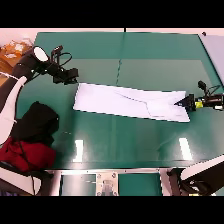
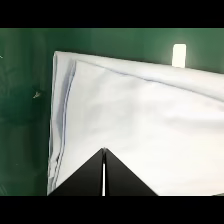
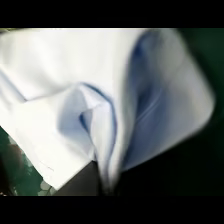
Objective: Fold the shirts.
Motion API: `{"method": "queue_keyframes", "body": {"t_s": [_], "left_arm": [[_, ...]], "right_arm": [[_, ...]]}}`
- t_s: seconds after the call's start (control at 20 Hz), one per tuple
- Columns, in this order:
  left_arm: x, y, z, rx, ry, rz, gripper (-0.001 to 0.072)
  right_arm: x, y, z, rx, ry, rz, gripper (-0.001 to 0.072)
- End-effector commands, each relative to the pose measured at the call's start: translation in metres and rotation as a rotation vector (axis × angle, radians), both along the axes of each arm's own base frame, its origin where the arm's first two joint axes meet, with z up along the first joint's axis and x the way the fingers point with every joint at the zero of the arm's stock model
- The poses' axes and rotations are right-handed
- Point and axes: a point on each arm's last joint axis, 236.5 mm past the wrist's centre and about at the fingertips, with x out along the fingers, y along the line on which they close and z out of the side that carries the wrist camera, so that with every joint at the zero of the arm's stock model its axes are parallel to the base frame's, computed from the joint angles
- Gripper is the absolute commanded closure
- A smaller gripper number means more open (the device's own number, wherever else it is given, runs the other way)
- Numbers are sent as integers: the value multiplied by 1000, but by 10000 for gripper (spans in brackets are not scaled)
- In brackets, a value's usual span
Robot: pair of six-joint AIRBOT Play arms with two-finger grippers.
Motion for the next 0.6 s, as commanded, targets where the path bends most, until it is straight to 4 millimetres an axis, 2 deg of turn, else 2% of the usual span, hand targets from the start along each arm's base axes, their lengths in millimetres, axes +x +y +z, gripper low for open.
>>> {"method": "queue_keyframes", "body": {"t_s": [0.0, 0.1, 0.2, 0.3, 0.45, 0.55], "left_arm": [[-4, -17, 7, -64, -2, -38, 684], [-2, -41, 13, -105, -34, -63, 684], [-5, -88, 14, -117, -86, -131, 685], [-13, -154, 6, -142, -142, -201, 684], [-36, -266, -19, -253, -219, -274, 684], [-50, -312, -39, -322, -227, -253, 684]], "right_arm": [[19, 27, 26, 23, -59, 85, 697], [34, 33, 45, -14, -89, 112, 697], [46, 40, 80, -48, -123, 148, 697], [50, 53, 124, -70, -149, 193, 697], [53, 79, 184, -130, -225, 236, 697], [48, 101, 213, -154, -265, 258, 697]]}}
